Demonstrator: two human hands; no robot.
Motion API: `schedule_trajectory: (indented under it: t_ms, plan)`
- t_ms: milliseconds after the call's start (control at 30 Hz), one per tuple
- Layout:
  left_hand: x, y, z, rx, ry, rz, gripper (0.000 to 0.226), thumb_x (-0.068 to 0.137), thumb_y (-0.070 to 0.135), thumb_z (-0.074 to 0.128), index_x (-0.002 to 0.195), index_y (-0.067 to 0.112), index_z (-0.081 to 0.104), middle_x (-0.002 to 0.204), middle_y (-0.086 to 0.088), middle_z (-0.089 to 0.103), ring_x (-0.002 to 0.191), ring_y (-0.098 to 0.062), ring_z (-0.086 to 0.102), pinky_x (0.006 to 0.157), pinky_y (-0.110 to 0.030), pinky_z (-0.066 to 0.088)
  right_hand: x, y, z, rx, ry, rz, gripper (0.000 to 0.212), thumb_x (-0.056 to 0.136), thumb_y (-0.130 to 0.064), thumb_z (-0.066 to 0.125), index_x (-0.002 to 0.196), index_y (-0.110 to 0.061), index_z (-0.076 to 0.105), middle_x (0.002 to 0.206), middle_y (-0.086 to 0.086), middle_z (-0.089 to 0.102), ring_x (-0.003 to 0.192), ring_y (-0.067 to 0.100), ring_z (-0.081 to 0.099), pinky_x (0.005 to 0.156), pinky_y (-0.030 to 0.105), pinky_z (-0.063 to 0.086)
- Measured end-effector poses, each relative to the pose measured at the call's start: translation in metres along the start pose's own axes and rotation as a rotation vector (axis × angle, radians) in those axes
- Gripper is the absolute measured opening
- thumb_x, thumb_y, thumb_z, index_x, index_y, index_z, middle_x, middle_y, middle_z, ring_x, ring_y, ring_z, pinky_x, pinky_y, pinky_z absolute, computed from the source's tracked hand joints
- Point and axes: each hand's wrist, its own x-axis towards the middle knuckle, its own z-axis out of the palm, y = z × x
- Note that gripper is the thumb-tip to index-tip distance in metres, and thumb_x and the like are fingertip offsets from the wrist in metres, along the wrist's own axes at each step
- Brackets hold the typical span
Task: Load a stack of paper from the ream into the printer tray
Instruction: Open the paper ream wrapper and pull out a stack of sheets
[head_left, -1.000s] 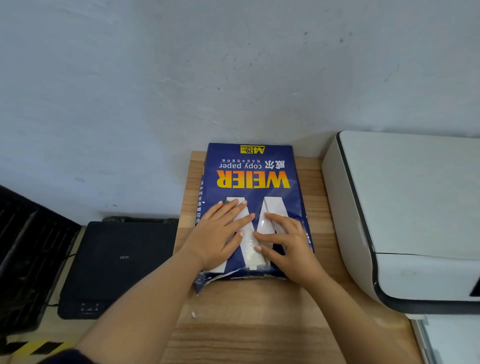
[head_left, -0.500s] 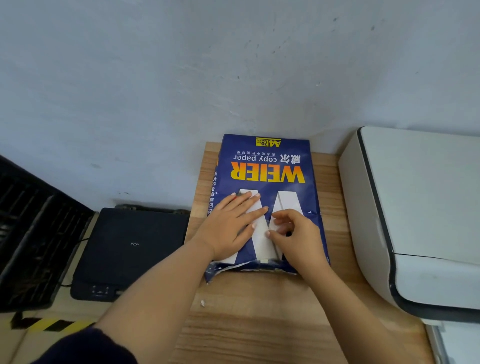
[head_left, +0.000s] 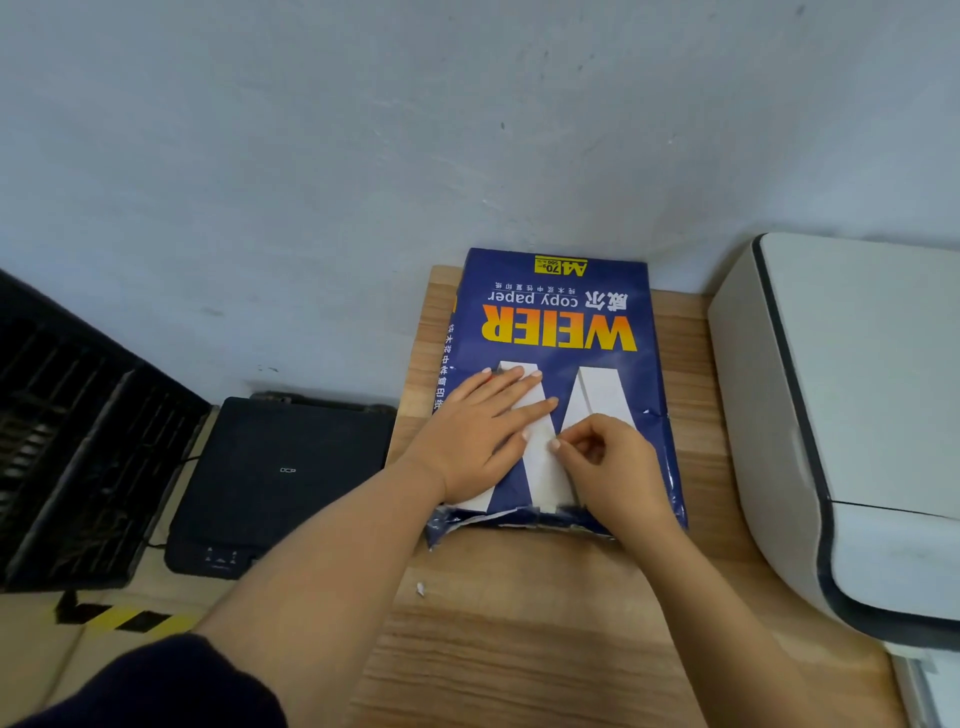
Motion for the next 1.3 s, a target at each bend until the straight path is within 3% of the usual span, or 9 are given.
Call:
schedule_trajectory:
  t_ms: [167,367,500,700,800,1067,1300]
  plan:
    - [0.001,0.001,-0.002,-0.039,0.008,-0.015,0.046,0.102,0.035,0.019,0.147,0.033,0.027,0.159,0.004,0.018,0.147,-0.011,0.007,0.117,-0.024,-0.007,-0.011,0.008,-0.008,0.023,-0.076,-0.128,0.005,0.082,-0.023,0.071,0.08,-0.025,0.066,0.086,-0.007,0.059,0.074,0.0,0.054,0.064,0.007,0.042]
    - [0.0,0.003,-0.003,-0.036,-0.007,-0.017,0.046,0.101,0.04,0.025,0.147,0.035,0.024,0.159,0.005,0.015,0.147,-0.011,0.005,0.114,-0.022,-0.01,-0.024,0.017,-0.025,-0.007,-0.239,-0.223,0.005,0.077,-0.025,0.075,0.08,-0.027,0.071,0.09,-0.008,0.054,0.091,0.004,0.051,0.076,0.003,0.037]
    - [0.001,0.004,-0.003,0.0,-0.022,-0.026,0.052,0.098,0.05,0.032,0.147,0.036,0.022,0.16,0.006,0.012,0.147,-0.01,0.003,0.111,-0.018,-0.016,-0.037,0.023,-0.03,-0.019,-0.287,-0.286,0.005,0.074,-0.03,0.076,0.078,-0.031,0.072,0.09,-0.01,0.053,0.099,0.007,0.048,0.082,0.007,0.038]
    - [0.0,0.004,-0.003,-0.003,-0.043,-0.028,0.056,0.096,0.054,0.034,0.147,0.037,0.021,0.16,0.007,0.01,0.147,-0.01,0.001,0.117,-0.028,-0.005,-0.051,0.031,-0.044,-0.014,-0.332,-0.375,0.014,0.07,-0.044,0.071,0.077,-0.032,0.074,0.098,-0.017,0.052,0.107,0.012,0.048,0.087,0.019,0.044]
    - [0.0,0.004,-0.003,-0.001,-0.041,-0.028,0.056,0.096,0.054,0.034,0.147,0.037,0.021,0.16,0.007,0.01,0.147,-0.01,0.001,0.117,-0.028,-0.006,-0.054,0.032,-0.047,-0.037,-0.343,-0.406,0.019,0.07,-0.049,0.068,0.077,-0.032,0.074,0.1,-0.019,0.052,0.109,0.011,0.047,0.088,0.015,0.043]
    - [0.001,0.004,-0.002,-0.011,-0.049,-0.024,0.057,0.094,0.056,0.032,0.147,0.037,0.02,0.16,0.007,0.01,0.147,-0.01,0.002,0.117,-0.028,-0.006,-0.055,0.034,-0.05,-0.073,-0.377,-0.448,0.018,0.073,-0.049,0.069,0.078,-0.032,0.073,0.101,-0.016,0.053,0.112,0.012,0.048,0.091,0.018,0.04]
    - [-0.001,0.005,-0.004,-0.015,-0.034,-0.023,0.057,0.095,0.054,0.034,0.147,0.037,0.021,0.16,0.007,0.01,0.147,-0.01,0.002,0.117,-0.028,-0.006,-0.078,0.034,-0.048,-0.11,-0.515,-0.551,0.015,0.075,-0.046,0.073,0.076,-0.032,0.073,0.092,-0.017,0.061,0.112,0.011,0.048,0.094,0.033,0.042]
